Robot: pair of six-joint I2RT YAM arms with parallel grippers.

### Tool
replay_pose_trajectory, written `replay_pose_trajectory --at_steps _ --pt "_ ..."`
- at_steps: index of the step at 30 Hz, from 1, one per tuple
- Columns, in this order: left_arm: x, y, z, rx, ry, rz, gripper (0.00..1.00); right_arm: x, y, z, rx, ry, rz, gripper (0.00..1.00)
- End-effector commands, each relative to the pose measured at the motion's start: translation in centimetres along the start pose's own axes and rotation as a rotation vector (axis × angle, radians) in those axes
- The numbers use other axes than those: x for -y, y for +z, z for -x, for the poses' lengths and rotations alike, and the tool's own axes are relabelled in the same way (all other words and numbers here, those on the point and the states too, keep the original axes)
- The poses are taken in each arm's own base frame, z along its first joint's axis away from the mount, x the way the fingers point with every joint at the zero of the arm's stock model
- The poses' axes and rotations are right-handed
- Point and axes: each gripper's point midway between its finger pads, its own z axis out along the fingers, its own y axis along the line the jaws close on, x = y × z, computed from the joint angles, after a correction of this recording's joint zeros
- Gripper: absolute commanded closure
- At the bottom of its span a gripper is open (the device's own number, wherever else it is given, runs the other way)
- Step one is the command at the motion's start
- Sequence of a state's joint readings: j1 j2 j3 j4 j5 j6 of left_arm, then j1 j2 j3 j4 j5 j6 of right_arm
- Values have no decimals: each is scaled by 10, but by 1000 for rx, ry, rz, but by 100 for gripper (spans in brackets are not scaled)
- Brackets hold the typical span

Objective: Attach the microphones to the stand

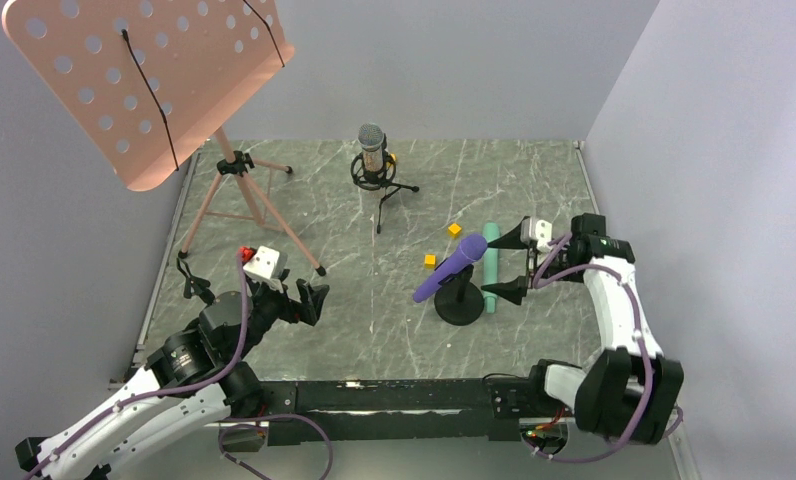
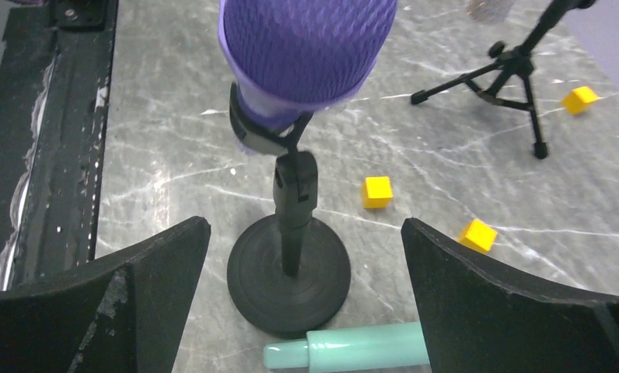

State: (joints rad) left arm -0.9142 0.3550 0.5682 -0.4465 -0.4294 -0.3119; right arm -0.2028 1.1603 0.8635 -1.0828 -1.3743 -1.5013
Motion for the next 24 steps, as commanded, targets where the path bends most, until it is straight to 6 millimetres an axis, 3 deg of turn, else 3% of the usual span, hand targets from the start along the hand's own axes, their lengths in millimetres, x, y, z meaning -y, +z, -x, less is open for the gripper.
replay_pose_trajectory --at_steps 1,3,6,13,19,24 --pt "-2 -1 7 22 -27 14 1 -12 10 -3 60 -91 112 1" --pt "-1 -1 7 23 -29 12 1 -10 18 -12 71 -19 153 4" --pt "-1 -1 7 22 -25 12 1 -22 31 -25 71 0 233 9" --pt "-2 -2 7 32 -32 15 1 -25 44 -35 80 92 290 25" --pt "-2 -2 7 38 -41 9 1 -18 47 -35 82 140 289 37" --pt "-2 -3 7 40 -44 6 1 -15 48 -32 98 176 277 41"
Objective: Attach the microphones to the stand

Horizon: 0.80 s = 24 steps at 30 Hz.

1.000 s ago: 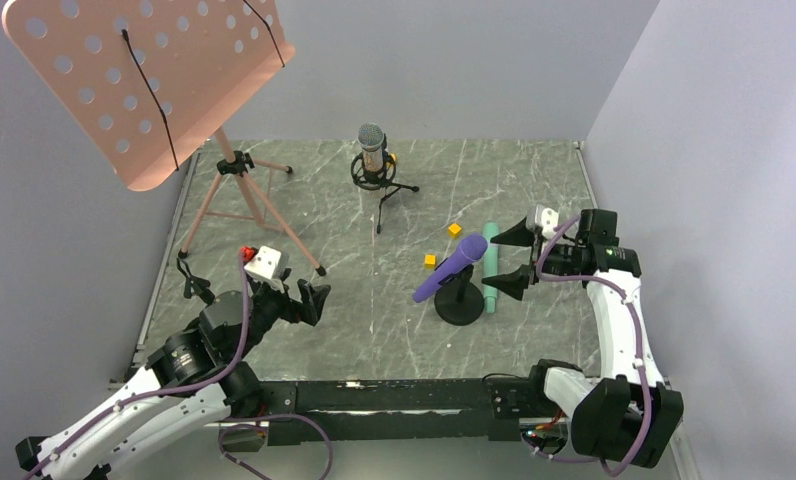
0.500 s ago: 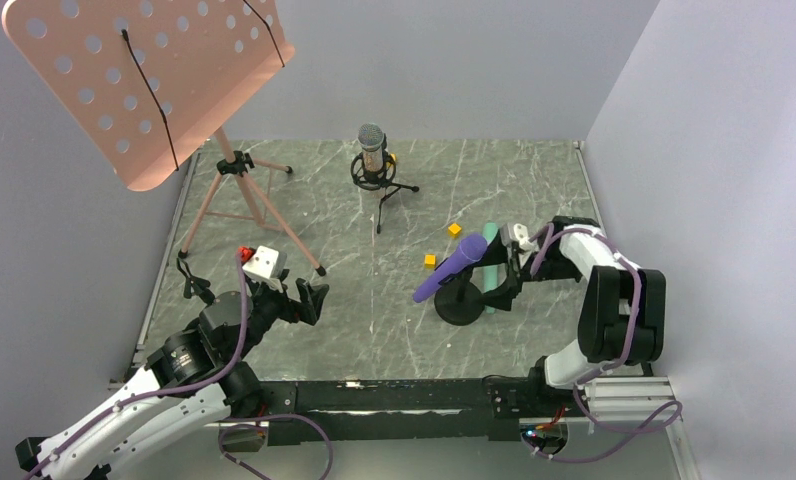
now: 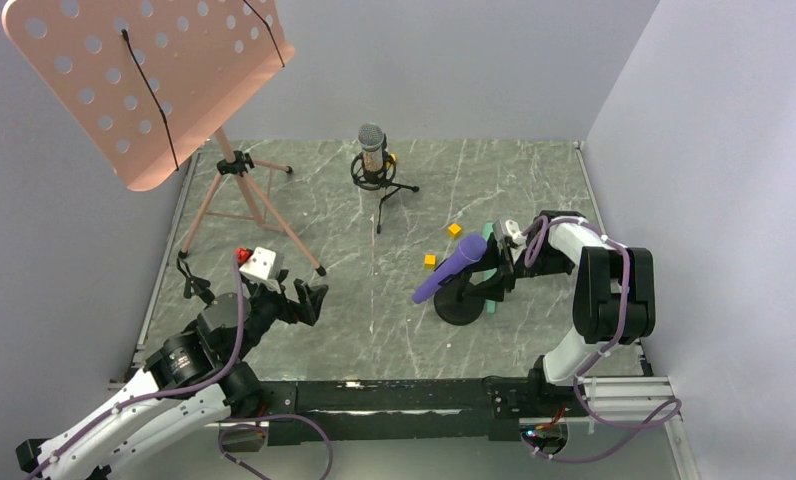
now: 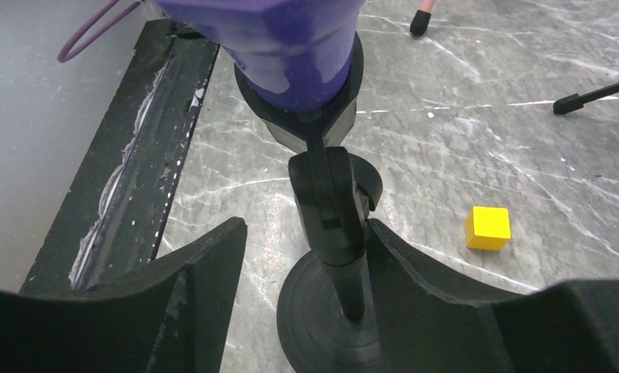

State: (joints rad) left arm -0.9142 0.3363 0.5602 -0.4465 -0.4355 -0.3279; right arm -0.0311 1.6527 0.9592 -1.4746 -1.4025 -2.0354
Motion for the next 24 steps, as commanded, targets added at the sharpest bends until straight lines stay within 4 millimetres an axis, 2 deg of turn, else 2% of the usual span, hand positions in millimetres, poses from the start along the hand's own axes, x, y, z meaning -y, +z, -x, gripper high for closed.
replay_pose_trajectory --at_steps 1,19,22,24 --pt "0 -2 7 29 -24 4 1 9 2 16 46 -33 -19 41" --pt "1 0 5 27 -34 1 1 6 -1 29 73 0 -45 43" --pt "1 0 5 27 -38 -2 1 7 -4 30 77 9 -61 41" --pt "1 0 5 28 -39 -3 1 7 -7 30 76 21 -73 37"
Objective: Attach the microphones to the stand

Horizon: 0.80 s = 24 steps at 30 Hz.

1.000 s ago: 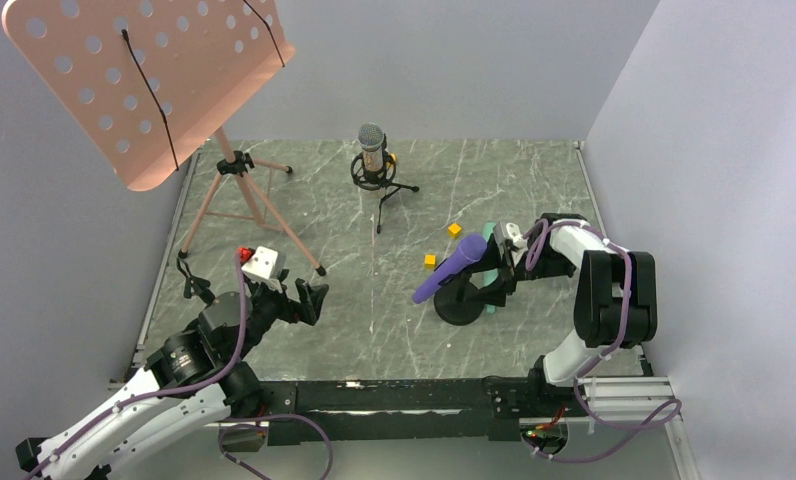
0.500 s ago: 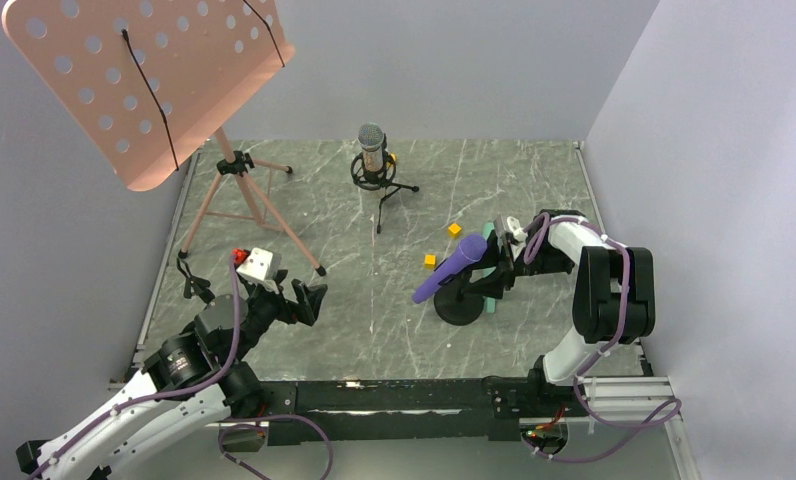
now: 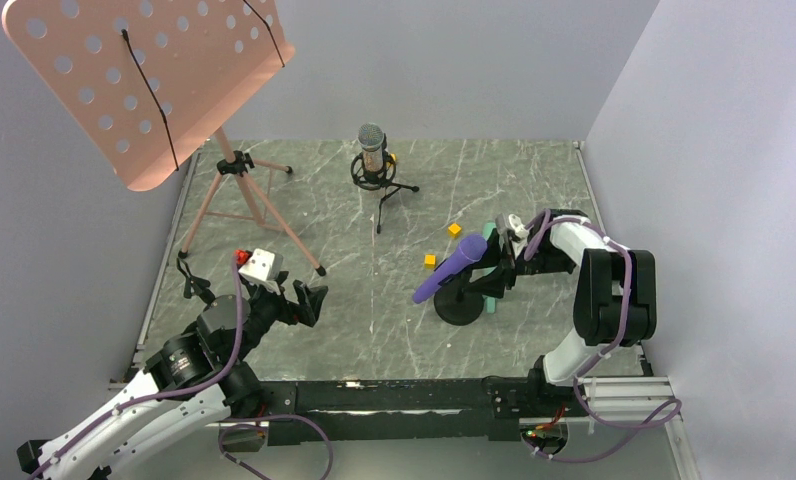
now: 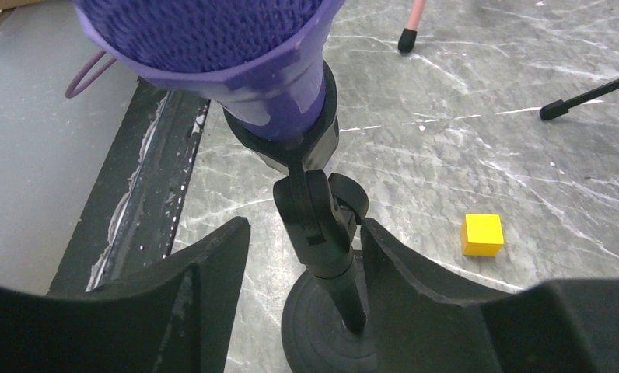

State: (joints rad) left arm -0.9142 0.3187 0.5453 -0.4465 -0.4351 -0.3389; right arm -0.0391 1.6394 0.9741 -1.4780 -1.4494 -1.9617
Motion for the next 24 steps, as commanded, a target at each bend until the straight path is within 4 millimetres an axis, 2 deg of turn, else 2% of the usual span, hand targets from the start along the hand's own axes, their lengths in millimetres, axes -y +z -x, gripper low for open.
replay_pose_trajectory --at_steps 1,4,11,12,13,14,17,19,21,24 --pt "2 1 8 25 -27 -1 1 1 -7 17 33 -26 -46 33" --pt "2 0 10 31 -26 -1 1 -4 -7 15 24 -27 -48 27" --pt "4 0 12 29 -27 -4 1 1 -13 16 12 14 -81 23" --pt "4 0 12 29 -27 -4 1 2 -14 14 2 24 -88 20" --pt "3 0 12 30 -27 -3 1 4 -15 12 -14 32 -97 4" --pt "4 0 13 31 -28 -3 1 7 -16 10 -32 43 -112 1" --pt "4 0 12 31 -26 -4 1 16 -21 1 -89 46 -211 0" --pt "4 1 12 32 -28 -6 1 21 -21 5 -80 19 -282 0" --pt "5 3 11 31 -26 -8 1 18 -17 14 -52 -7 -282 1" --pt "8 5 13 28 -22 -14 1 16 -6 13 -87 -12 -238 2"
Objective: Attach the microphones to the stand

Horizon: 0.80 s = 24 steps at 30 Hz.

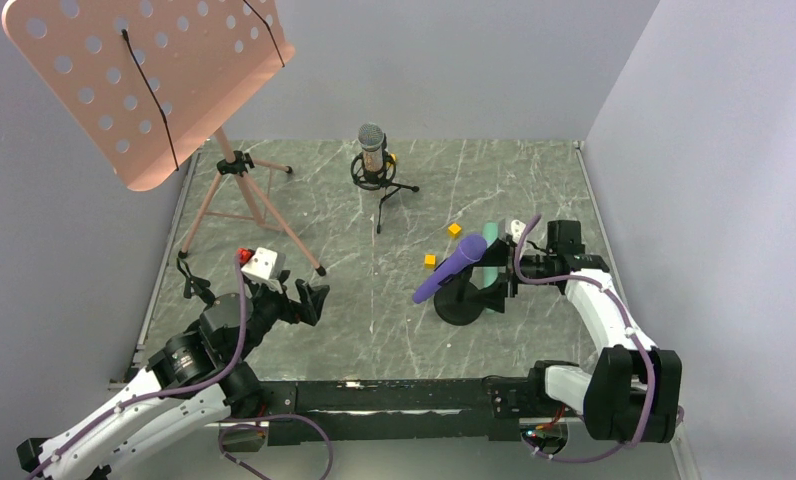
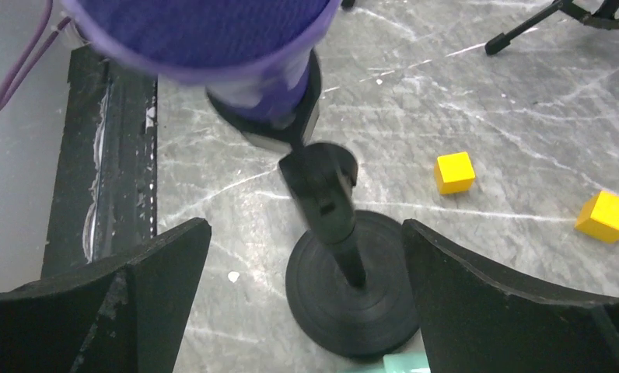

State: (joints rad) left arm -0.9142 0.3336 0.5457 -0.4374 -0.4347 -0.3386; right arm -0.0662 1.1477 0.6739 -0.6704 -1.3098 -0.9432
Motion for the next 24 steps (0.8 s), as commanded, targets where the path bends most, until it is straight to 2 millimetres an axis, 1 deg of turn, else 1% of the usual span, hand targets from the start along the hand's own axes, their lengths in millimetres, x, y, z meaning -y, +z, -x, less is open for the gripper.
replay_pose_trajectory --at_steps 1,3,5,6,7,8,9,10,11,13,14,16,18,20,22,24 --pt "7 3 14 31 -22 -17 1 21 12 22 6 -41 -15 5" --pt "7 3 14 29 -21 -15 1 19 23 21 -10 -51 7 10" --pt "7 2 15 32 -25 -16 1 19 27 22 -6 -55 8 14" --pt "7 1 14 33 -29 -16 1 18 28 24 2 -60 10 19" --pt "6 0 14 34 -33 -15 1 17 28 26 5 -66 15 25" --pt "5 0 13 36 -36 -15 1 17 28 26 6 -71 19 37" --pt "5 -1 13 39 -40 -13 1 16 28 27 5 -74 24 52" --pt "4 -1 12 39 -41 -13 1 15 28 27 3 -77 30 64" --pt "3 -2 12 40 -41 -11 1 13 28 27 5 -84 39 74" --pt "2 -3 11 40 -38 -7 1 10 28 30 12 -93 54 89" --pt "2 -3 12 39 -36 -6 1 10 27 32 16 -97 56 94" --pt "2 -4 13 41 -34 -6 1 12 27 42 29 -119 56 100" --pt "2 -4 15 42 -30 -5 1 16 26 55 46 -129 52 100" --pt "1 -4 16 41 -25 -3 1 21 25 74 64 -148 40 100" --pt "1 -5 17 43 -23 -1 1 31 22 95 75 -177 -1 100" --pt "1 -6 18 44 -22 -2 1 47 17 115 80 -205 -69 100"
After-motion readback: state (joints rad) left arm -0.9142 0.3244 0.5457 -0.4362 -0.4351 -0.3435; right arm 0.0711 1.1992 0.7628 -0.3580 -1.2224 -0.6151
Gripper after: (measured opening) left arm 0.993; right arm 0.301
